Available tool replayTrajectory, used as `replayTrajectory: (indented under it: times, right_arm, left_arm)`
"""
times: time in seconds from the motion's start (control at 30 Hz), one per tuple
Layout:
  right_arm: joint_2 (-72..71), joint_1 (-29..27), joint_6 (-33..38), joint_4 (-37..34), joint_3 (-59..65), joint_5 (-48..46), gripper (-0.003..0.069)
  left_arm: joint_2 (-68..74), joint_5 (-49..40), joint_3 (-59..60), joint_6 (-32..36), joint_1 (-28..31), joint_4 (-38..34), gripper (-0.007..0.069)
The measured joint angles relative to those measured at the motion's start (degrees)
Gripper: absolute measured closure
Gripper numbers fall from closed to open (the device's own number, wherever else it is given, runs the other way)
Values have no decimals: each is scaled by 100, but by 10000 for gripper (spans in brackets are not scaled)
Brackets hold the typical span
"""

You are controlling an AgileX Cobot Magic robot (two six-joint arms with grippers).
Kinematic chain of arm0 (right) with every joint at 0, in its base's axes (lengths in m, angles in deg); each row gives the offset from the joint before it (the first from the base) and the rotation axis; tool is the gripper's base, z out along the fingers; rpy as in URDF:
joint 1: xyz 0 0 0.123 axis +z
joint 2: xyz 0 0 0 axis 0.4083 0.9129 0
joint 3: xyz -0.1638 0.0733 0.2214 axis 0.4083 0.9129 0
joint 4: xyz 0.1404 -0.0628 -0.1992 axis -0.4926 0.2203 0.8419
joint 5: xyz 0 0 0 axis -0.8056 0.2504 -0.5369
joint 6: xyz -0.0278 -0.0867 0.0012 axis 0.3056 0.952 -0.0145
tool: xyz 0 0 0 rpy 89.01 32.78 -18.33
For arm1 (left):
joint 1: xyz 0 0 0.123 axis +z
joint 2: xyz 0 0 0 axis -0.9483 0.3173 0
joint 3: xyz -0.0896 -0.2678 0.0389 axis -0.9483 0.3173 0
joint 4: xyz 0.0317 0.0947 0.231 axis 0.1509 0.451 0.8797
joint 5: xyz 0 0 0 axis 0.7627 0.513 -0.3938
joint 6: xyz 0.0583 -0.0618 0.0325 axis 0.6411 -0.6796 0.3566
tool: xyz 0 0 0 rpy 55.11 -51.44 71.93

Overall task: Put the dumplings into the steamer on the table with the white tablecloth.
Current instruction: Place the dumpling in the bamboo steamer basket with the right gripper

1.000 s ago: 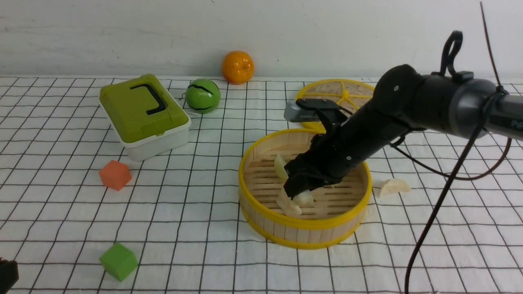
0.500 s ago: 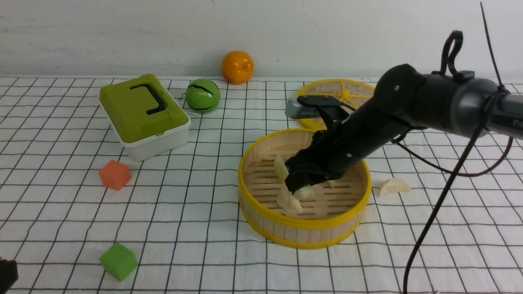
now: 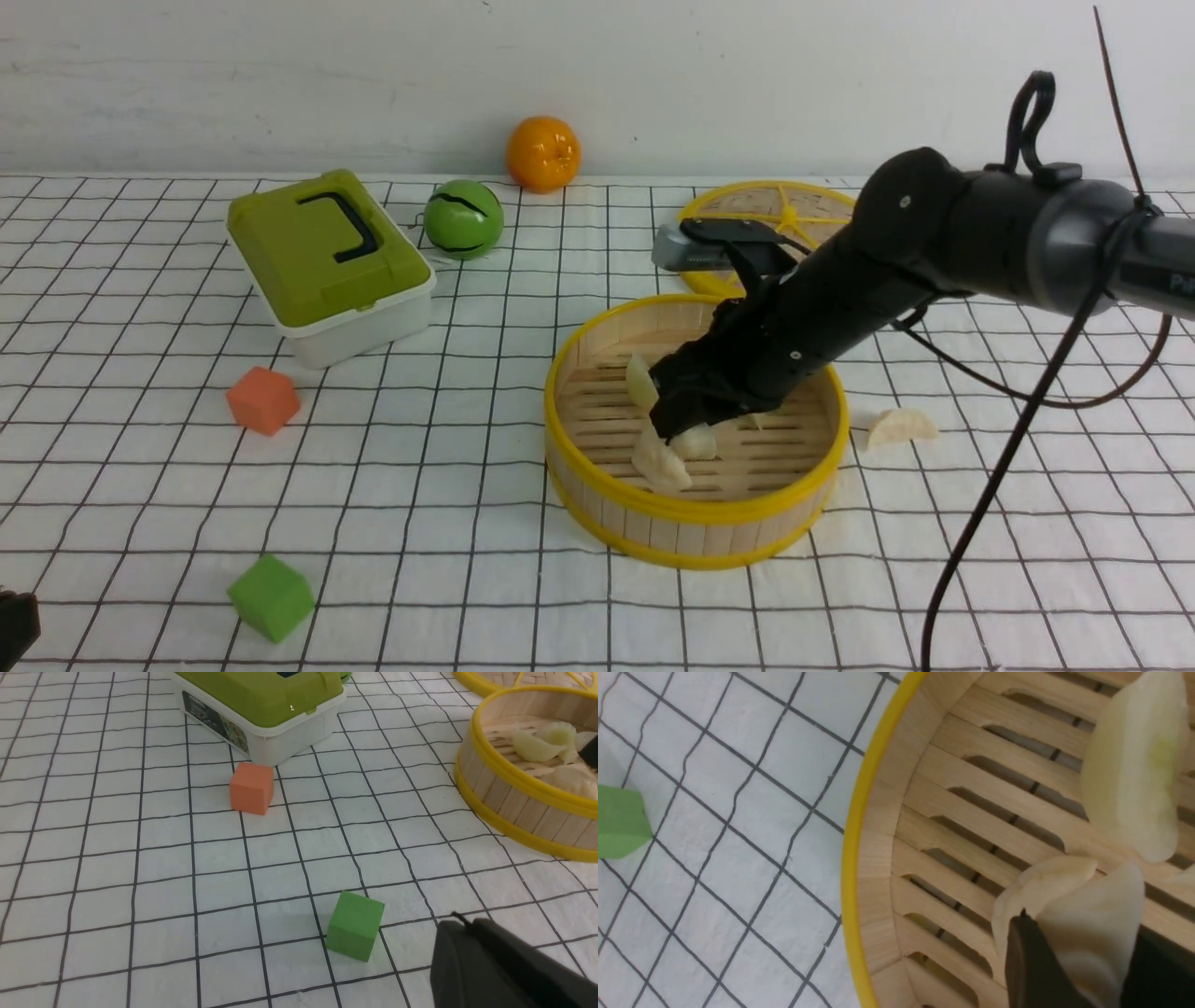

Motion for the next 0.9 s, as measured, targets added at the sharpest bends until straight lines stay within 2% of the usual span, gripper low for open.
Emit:
replayTrajectory:
  times: [0.37,0.5,0.67,0.8,0.9]
  right_arm:
    - [207,-208,-18,12,-19,20,464]
    - [288,-208,-25,-47,-19,-4,442]
    - [288,-208,-307,-51,-26,-9,308]
    - [240,-222,-450,-33,-26,-38,235]
    - [27,-293,-468,12,-26,-130,208]
  left_arm:
    - [0,0,0,0,0,20,622]
    - [0,0,0,0,0,20,622]
    - [0,0,0,0,0,20,619]
    - [0,0,0,0,0,20,615]
    - [0,0,0,0,0,20,613]
